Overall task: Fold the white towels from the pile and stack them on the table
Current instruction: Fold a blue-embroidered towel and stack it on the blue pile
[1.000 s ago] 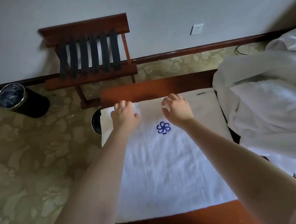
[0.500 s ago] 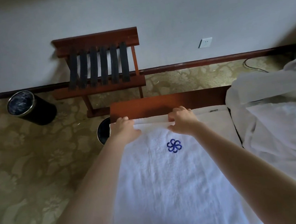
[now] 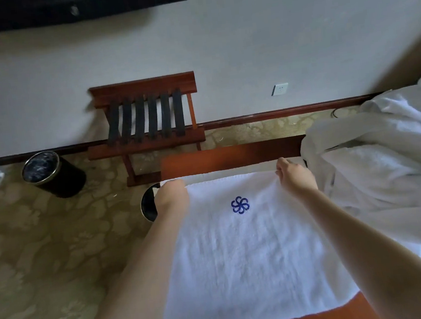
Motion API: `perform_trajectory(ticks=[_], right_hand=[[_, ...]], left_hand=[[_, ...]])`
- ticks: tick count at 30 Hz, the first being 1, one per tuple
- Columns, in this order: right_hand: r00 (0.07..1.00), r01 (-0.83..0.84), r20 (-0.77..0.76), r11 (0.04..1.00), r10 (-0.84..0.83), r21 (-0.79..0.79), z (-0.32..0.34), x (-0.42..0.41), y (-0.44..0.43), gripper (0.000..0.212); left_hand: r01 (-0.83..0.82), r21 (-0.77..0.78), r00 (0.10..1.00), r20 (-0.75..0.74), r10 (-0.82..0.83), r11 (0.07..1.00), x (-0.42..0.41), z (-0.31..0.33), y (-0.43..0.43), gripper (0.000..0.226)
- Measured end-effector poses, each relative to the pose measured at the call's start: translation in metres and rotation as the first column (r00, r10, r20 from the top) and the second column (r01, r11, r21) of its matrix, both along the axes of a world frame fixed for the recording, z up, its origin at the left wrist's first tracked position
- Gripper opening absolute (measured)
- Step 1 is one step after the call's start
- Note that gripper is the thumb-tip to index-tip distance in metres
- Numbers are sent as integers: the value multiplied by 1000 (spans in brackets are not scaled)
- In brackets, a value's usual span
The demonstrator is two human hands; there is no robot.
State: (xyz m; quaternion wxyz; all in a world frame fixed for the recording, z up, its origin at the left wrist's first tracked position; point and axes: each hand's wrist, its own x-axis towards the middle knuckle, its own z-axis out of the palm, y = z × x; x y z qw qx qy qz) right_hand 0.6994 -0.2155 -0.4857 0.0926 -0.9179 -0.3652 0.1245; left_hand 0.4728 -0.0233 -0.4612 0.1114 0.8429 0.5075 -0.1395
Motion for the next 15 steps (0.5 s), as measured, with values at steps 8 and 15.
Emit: perform_trajectory(ticks=[8, 15], right_hand=[[993, 86, 43, 906, -114, 415, 29, -28, -30, 14], [972, 123, 107, 837, -210, 533, 50, -28, -17, 16]], left_hand=[[-57, 133, 949, 314, 12, 989, -24, 27, -22, 23], [-7, 304, 953, 290, -86, 953, -15, 38, -13, 29]])
